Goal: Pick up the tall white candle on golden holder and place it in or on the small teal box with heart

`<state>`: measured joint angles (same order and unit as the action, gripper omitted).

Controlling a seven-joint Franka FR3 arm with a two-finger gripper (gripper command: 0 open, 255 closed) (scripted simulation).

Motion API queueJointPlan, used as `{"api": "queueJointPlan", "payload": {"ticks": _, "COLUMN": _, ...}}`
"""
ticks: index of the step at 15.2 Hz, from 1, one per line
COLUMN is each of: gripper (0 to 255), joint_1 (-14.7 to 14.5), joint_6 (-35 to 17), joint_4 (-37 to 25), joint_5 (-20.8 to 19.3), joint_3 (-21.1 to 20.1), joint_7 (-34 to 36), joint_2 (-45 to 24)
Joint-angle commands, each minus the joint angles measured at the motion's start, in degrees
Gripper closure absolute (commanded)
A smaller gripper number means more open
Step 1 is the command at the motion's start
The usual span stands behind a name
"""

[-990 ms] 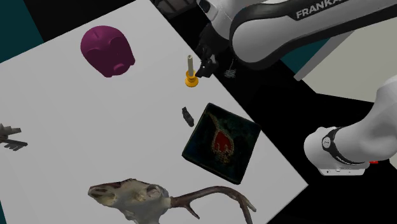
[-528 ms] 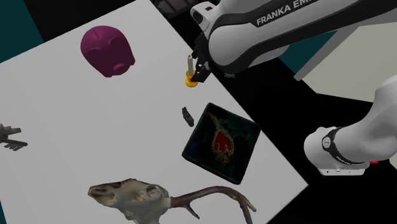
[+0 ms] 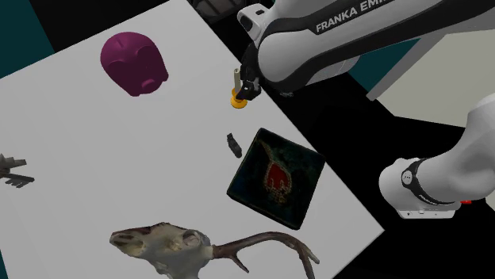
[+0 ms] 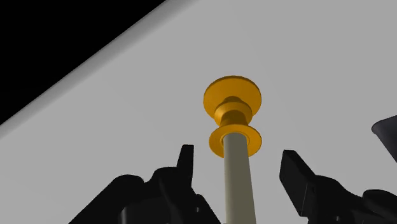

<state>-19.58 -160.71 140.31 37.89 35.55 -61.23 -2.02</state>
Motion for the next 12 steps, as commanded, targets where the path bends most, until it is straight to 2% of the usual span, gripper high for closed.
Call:
{"api": "queueJointPlan", "payload": {"ticks": 1, "gripper": 255, "joint_1": 0.00, "joint_6": 0.00, "joint_4": 0.00, "joint_5": 0.00, "joint_3": 0.00, "joint_7": 0.00, "joint_2": 0.00}}
{"api": "queueJointPlan", "payload": {"ticks": 9, "gripper": 255, "joint_1": 0.00, "joint_6": 0.00, "joint_4": 0.00, "joint_5": 0.02, "joint_3": 0.00, "joint_7": -0.02, "joint_2": -0.01}}
{"api": "queueJointPlan", "payload": {"ticks": 12, "gripper": 255, "joint_1": 0.00, "joint_6": 1.11, "joint_4": 0.20, "joint_5": -6.09, "joint_3": 0.65, "joint_7": 4.93, "joint_2": 2.56}}
